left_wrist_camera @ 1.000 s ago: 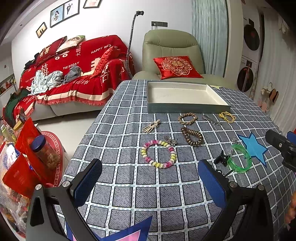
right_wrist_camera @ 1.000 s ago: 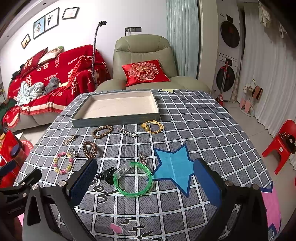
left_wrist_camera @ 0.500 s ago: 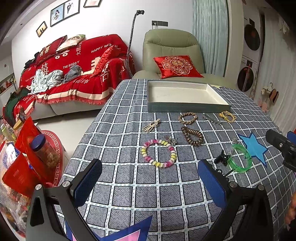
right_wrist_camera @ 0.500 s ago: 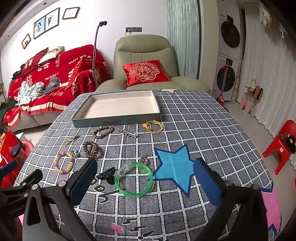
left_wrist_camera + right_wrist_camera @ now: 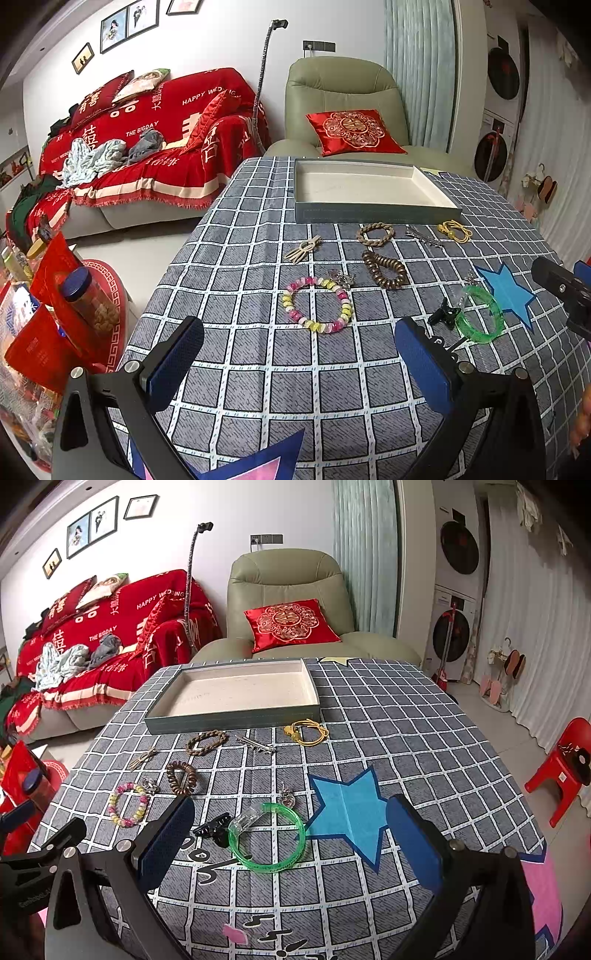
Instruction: Organize jewelry
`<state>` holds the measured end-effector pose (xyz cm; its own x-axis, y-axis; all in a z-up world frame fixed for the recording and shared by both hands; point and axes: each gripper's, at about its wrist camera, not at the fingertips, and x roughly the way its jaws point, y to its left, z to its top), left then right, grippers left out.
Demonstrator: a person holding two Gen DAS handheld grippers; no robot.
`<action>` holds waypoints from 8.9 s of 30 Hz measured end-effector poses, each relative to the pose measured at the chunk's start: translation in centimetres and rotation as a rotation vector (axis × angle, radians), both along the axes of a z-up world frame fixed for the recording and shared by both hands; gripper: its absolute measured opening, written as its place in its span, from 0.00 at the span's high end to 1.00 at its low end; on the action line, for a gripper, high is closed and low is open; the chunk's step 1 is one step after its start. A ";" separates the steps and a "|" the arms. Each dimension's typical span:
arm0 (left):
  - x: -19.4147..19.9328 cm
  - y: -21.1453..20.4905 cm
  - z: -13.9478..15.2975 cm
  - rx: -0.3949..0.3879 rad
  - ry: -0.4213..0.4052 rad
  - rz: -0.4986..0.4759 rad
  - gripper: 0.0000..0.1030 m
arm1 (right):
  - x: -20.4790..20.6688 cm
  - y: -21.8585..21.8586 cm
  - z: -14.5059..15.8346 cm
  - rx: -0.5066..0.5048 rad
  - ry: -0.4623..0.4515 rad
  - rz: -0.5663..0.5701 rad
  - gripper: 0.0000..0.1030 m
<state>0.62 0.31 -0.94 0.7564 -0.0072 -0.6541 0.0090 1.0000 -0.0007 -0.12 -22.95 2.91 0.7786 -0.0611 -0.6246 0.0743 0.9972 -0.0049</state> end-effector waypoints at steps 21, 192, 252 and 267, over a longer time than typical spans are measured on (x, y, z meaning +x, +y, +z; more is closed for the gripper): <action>0.0 0.0 -0.2 -0.001 0.009 0.001 0.00 | -0.1 0.2 -0.1 0.002 0.002 0.000 0.00; 34.6 -7.2 -4.7 0.090 0.241 -0.202 0.76 | 34.2 -1.8 -8.4 0.101 0.349 0.002 0.92; 19.8 -2.0 1.0 0.054 0.093 -0.212 0.00 | 13.1 -3.6 -1.5 0.300 0.185 0.039 0.00; 12.1 -2.0 -3.9 0.016 0.205 -0.173 0.00 | 8.9 -3.8 -6.8 0.239 0.318 -0.021 0.00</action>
<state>12.69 -1.72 -4.85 0.5962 -0.1132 -0.7948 0.1806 0.9835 -0.0046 8.78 -26.78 -3.88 0.5445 0.1012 -0.8326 0.1269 0.9713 0.2010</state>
